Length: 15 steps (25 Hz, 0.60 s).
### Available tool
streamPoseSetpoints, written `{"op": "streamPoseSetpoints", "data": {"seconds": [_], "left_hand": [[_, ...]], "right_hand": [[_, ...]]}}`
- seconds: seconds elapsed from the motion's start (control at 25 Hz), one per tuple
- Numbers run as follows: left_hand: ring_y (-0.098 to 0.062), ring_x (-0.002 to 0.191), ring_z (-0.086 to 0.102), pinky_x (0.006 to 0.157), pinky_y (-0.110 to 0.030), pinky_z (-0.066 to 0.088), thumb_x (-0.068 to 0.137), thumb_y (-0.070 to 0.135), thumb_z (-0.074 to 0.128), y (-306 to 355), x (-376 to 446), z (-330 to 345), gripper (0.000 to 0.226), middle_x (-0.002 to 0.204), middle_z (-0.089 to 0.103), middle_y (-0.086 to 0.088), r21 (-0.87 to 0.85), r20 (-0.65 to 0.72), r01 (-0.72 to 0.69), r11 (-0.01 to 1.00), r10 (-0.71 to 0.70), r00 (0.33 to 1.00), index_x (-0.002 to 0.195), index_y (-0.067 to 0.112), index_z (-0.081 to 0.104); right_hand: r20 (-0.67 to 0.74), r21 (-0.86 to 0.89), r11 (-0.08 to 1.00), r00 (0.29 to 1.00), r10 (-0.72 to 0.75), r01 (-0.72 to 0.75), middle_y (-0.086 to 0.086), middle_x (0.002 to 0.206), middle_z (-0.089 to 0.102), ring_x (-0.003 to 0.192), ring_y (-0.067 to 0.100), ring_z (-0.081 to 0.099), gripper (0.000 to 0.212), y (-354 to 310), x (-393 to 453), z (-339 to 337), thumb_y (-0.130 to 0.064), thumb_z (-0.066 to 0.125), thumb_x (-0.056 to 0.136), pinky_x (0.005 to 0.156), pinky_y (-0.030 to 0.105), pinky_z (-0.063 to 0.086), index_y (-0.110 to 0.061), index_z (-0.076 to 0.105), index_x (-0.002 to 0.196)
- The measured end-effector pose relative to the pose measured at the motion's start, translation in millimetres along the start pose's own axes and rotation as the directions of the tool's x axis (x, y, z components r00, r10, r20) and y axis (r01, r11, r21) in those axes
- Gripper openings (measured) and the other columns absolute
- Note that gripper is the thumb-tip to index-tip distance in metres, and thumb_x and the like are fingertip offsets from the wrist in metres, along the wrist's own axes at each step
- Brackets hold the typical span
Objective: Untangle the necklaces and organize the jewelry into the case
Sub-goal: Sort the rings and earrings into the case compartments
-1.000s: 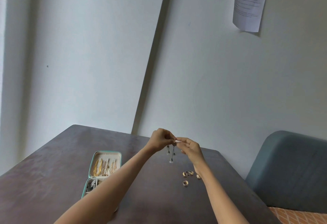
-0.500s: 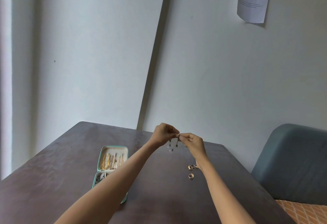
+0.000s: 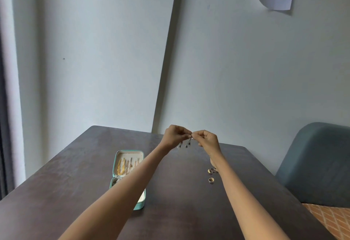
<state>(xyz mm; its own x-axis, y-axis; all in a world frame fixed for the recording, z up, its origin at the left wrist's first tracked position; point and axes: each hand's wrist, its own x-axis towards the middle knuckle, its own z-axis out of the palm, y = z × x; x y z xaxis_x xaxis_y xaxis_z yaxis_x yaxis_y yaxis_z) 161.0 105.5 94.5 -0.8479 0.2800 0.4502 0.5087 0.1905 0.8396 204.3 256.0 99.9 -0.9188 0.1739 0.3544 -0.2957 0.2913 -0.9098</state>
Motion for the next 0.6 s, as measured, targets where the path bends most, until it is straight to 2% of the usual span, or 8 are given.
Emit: {"op": "streamPoseSetpoints", "data": {"seconds": [0.2, 0.32, 0.4, 0.48, 0.6], "left_hand": [[-0.013, 0.083, 0.067, 0.084, -0.032, 0.053, 0.081, 0.014, 0.073, 1.7, -1.8, -0.7, 0.008, 0.087, 0.075, -0.006, 0.0, -0.02, 0.0, 1.0, 0.0, 1.0, 0.088, 0.01, 0.076], [-0.012, 0.079, 0.067, 0.079, -0.029, 0.053, 0.081, 0.016, 0.073, 1.6, -3.0, -0.6, 0.007, 0.086, 0.075, -0.005, 0.009, -0.018, 0.009, 1.0, -0.008, 1.0, 0.086, 0.013, 0.076], [-0.004, 0.07, 0.063, 0.073, -0.023, 0.051, 0.081, 0.016, 0.073, -1.4, -5.3, 0.7, 0.008, 0.085, 0.074, -0.005, 0.001, -0.02, 0.027, 1.0, -0.027, 0.999, 0.086, 0.011, 0.076], [-0.003, 0.068, 0.06, 0.074, -0.022, 0.05, 0.081, 0.014, 0.073, -5.6, -7.8, 3.3, 0.01, 0.084, 0.073, -0.006, -0.053, -0.031, 0.068, 0.996, -0.07, 0.997, 0.088, 0.007, 0.075], [-0.012, 0.072, 0.059, 0.077, -0.027, 0.049, 0.082, 0.009, 0.071, -8.5, -10.5, 6.9, 0.008, 0.079, 0.07, -0.007, -0.17, -0.024, 0.101, 0.98, -0.106, 0.994, 0.088, 0.004, 0.073]], "right_hand": [[0.046, -0.026, 1.0, 0.999, -0.006, 0.007, -0.001, 0.084, 0.07, 0.086, 0.011, 0.063, 0.003, -2.9, -3.2, -1.5, -0.022, 0.066, 0.087, 0.07, 0.022, 0.046, -0.021, 0.066, 0.085], [0.059, -0.01, 1.0, 0.998, -0.002, 0.003, -0.002, 0.084, 0.069, 0.084, 0.007, 0.062, 0.004, -5.3, -6.2, -2.8, -0.019, 0.063, 0.089, 0.069, 0.02, 0.046, -0.018, 0.065, 0.087], [0.063, -0.002, 1.0, 0.998, 0.005, -0.004, -0.003, 0.084, 0.068, 0.082, 0.005, 0.061, 0.006, -7.0, -7.6, -2.8, -0.018, 0.059, 0.092, 0.068, 0.018, 0.045, -0.015, 0.064, 0.09], [0.065, -0.002, 1.0, 0.998, 0.01, -0.01, -0.005, 0.084, 0.068, 0.08, 0.005, 0.059, 0.008, -8.7, -8.3, -3.1, -0.017, 0.056, 0.093, 0.068, 0.017, 0.045, -0.013, 0.063, 0.093], [0.084, -0.012, 1.0, 0.996, 0.018, -0.017, -0.007, 0.083, 0.065, 0.08, 0.005, 0.055, 0.01, -10.0, -7.7, -4.8, -0.015, 0.053, 0.095, 0.068, 0.017, 0.044, -0.011, 0.062, 0.096]]}}
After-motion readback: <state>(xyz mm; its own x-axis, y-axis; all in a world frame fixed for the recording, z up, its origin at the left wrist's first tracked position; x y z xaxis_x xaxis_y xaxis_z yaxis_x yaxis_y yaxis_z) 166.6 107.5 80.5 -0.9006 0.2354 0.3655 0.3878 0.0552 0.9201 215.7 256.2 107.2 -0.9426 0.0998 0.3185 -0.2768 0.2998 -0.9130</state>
